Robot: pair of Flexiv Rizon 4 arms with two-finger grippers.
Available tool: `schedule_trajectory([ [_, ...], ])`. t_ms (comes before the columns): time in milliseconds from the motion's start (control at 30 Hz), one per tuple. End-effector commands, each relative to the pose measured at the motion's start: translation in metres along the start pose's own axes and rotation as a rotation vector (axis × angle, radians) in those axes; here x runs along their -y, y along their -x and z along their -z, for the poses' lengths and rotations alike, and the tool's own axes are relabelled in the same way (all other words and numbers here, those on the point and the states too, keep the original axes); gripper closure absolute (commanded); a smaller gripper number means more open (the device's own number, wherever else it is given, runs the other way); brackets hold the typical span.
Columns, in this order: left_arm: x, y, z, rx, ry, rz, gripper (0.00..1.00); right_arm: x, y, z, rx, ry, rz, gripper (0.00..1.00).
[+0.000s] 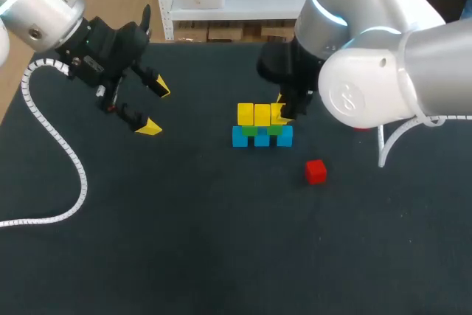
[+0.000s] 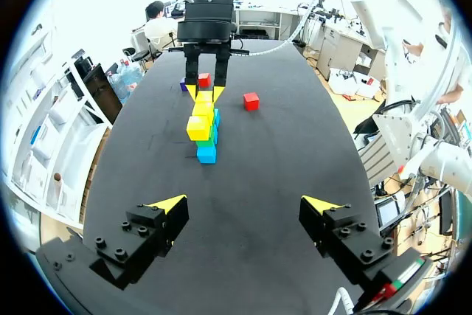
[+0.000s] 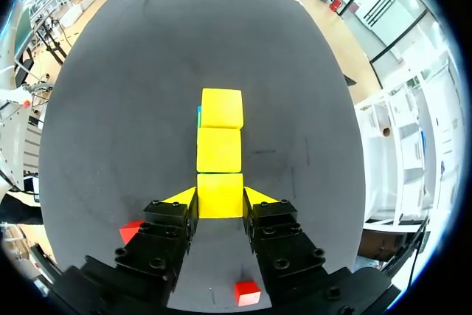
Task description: Place the blue cubes, place green cubes on the blue cubes, place the yellow cubes on the green cubes, then place the red cubes on the yellow cubes, and place purple cube on the red cubes.
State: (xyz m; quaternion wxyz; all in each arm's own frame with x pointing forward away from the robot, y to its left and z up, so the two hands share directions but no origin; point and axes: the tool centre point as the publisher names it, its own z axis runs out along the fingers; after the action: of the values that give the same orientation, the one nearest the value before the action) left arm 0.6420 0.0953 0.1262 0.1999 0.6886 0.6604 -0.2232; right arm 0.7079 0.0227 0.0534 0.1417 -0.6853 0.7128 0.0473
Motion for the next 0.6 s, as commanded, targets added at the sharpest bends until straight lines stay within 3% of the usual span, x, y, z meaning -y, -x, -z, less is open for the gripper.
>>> schedule_trajectory([
  [33, -0.0004, -0.0006, 0.0001, 0.001, 0.0, -0.002, 0.0, 0.002, 0.0003, -0.0004, 0.001, 0.006, 0.0, 1.0],
  [600, -0.0004, -0.0006, 0.0001, 0.001, 0.0, -0.002, 0.0, 0.0032, 0.0011, -0.0016, 0.003, 0.014, 0.003, 0.85],
])
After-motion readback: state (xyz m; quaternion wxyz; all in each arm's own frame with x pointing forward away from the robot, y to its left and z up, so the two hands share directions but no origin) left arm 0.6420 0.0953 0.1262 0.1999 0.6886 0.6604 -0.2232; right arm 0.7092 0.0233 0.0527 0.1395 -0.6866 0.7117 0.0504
